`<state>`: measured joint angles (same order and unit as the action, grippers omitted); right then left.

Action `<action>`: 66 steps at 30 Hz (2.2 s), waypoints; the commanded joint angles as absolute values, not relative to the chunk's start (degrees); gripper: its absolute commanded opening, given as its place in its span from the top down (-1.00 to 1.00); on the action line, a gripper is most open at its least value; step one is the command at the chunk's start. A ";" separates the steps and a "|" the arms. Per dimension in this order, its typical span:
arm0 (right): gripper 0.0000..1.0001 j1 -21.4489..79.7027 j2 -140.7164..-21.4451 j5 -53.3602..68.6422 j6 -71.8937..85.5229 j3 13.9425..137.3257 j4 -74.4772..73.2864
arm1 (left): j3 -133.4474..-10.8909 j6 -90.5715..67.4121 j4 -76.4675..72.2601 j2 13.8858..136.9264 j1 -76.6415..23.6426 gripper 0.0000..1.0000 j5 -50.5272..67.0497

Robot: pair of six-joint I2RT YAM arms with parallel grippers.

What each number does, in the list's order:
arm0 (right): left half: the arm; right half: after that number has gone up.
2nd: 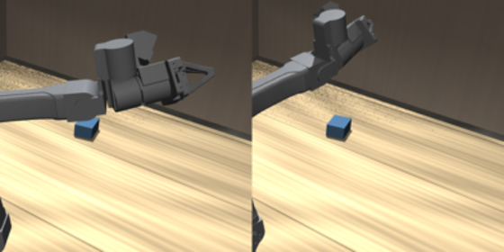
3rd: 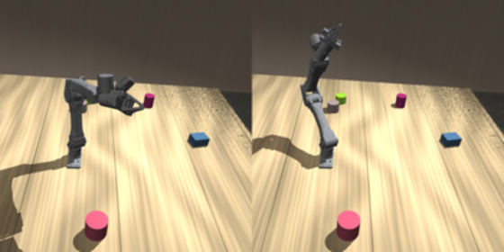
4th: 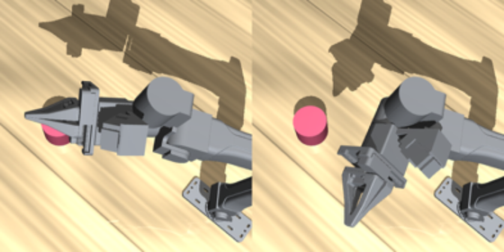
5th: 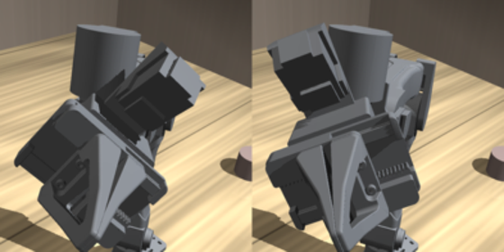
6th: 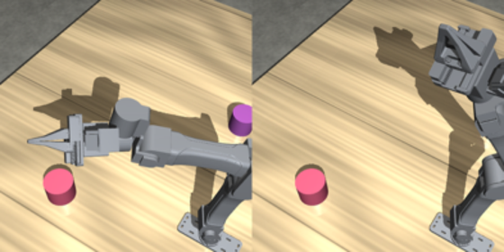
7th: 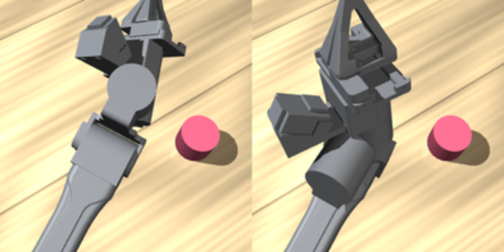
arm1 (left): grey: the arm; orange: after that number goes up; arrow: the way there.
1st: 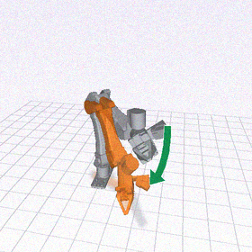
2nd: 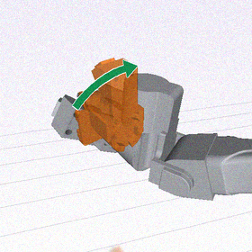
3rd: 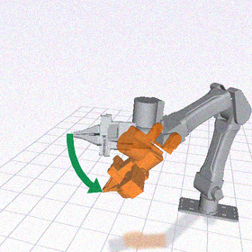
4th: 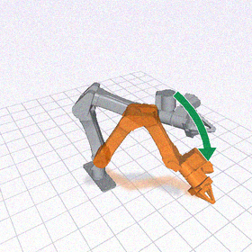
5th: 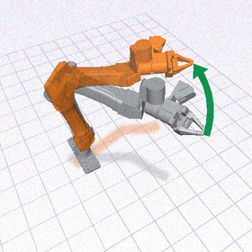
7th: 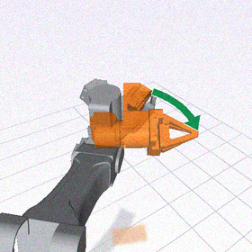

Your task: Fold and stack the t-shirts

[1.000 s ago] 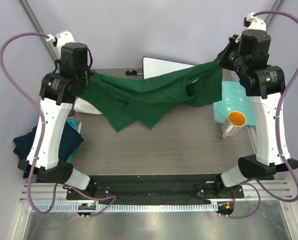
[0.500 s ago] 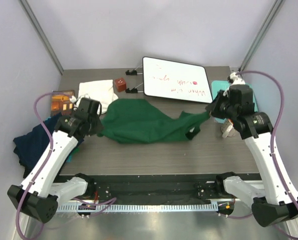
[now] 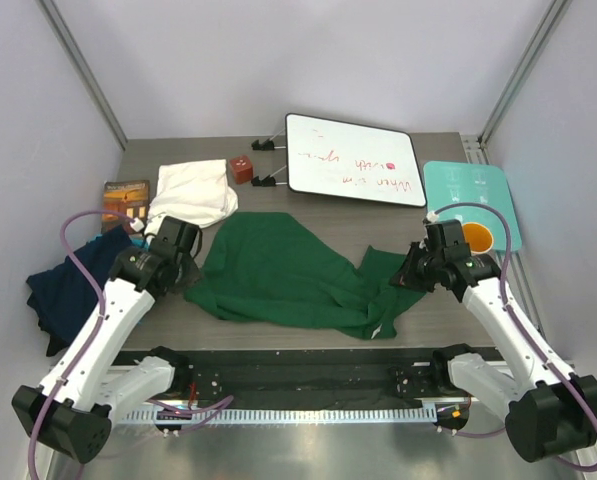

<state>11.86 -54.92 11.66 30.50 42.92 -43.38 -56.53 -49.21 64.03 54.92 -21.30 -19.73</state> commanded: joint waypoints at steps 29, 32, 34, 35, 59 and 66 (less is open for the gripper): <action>0.98 11.78 -45.52 10.81 29.97 46.58 -47.73 | -101.76 -36.74 36.83 121.72 -22.15 0.07 -3.43; 0.98 11.78 -46.05 11.25 29.53 46.76 -47.72 | -105.71 -36.21 37.26 124.35 -22.15 0.02 -3.95; 0.98 11.78 -46.23 11.34 29.36 46.76 -47.55 | -108.27 -35.95 38.84 125.85 -22.15 0.00 -3.96; 0.98 11.78 -46.58 11.25 29.36 46.76 -47.46 | -111.33 -35.77 39.72 127.86 -22.15 0.00 -4.04; 0.98 11.78 -47.55 11.69 29.00 46.49 -46.41 | -106.35 -34.45 40.17 131.31 -22.59 0.03 -2.11; 0.98 11.78 -47.64 11.86 29.09 46.58 -46.14 | -103.19 -34.37 39.03 130.87 -23.03 0.90 -1.58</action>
